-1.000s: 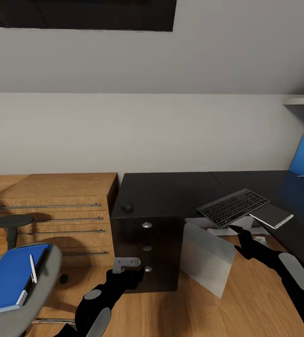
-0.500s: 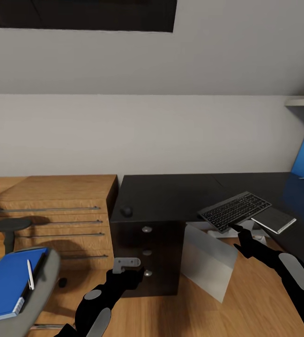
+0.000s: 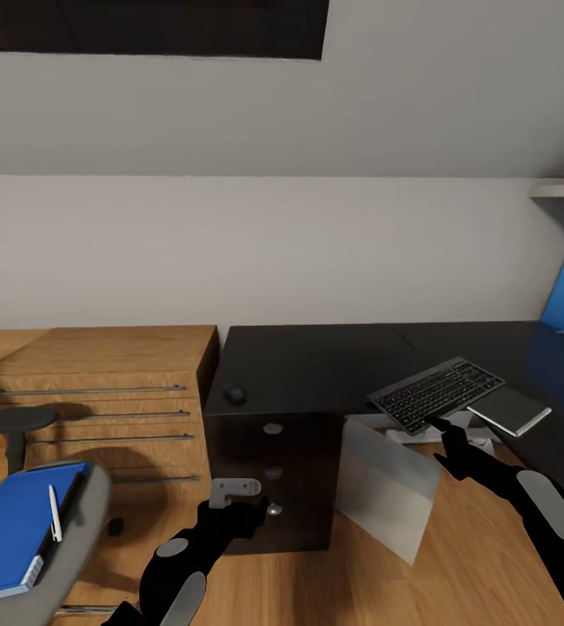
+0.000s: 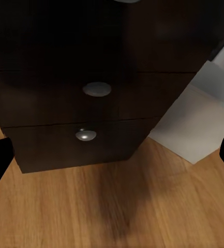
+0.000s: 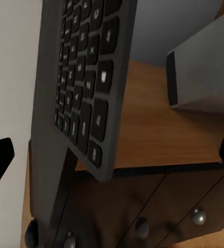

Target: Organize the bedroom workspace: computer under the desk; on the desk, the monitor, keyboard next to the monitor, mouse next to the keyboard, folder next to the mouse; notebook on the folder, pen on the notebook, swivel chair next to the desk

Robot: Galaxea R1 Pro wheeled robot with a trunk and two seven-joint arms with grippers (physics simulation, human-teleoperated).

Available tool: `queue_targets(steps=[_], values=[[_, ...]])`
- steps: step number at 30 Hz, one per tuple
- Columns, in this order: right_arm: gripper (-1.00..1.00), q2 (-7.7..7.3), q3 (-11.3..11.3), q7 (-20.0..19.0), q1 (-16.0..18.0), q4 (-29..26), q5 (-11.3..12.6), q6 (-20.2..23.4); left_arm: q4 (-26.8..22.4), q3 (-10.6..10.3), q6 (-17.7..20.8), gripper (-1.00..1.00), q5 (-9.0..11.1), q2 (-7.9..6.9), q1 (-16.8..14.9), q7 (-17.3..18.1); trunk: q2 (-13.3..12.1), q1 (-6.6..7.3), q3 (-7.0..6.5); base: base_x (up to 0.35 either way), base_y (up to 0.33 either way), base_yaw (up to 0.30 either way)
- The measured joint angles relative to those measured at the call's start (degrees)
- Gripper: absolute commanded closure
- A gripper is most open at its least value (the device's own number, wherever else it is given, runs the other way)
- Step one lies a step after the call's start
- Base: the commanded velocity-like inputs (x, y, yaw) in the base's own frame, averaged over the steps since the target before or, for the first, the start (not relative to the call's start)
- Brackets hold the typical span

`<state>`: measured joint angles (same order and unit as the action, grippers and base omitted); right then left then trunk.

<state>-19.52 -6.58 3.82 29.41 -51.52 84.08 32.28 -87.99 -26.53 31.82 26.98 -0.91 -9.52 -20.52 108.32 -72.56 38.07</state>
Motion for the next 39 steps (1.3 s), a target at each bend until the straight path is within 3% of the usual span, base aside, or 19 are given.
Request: queue_targets(steps=[21, 37, 38, 39], values=[[-1.0, 0.0, 0.0, 0.0, 0.0, 1.0, 0.0, -0.1, 0.1, -0.1, 0.0, -1.0, 0.0, 0.0, 0.0, 0.0, 0.0, 0.0, 0.0, 0.128, 0.002, 0.0], [-1.0, 0.09, 0.0, -0.1, 0.0, 1.0, 0.0, -0.1, 0.1, -0.1, 0.1, -1.0, 0.0, 0.0, 0.0, 0.1, 0.0, -0.02, 0.0, 0.015, 0.0, 0.0], [1.0, 0.09, 0.0, -0.1, 0.0, 1.0, 0.0, -0.1, 0.1, -0.1, 0.1, -1.0, 0.0, 0.0, 0.0, 0.0, 0.0, -0.02, 0.0, 0.0, 0.0, 0.0], [1.0, 0.09, 0.0, -0.1, 0.0, 1.0, 0.0, -0.1, 0.1, -0.1, 0.1, -1.0, 0.0, 0.0, 0.0, 0.0, 0.0, -0.02, 0.0, 0.0, 0.0, 0.0]])
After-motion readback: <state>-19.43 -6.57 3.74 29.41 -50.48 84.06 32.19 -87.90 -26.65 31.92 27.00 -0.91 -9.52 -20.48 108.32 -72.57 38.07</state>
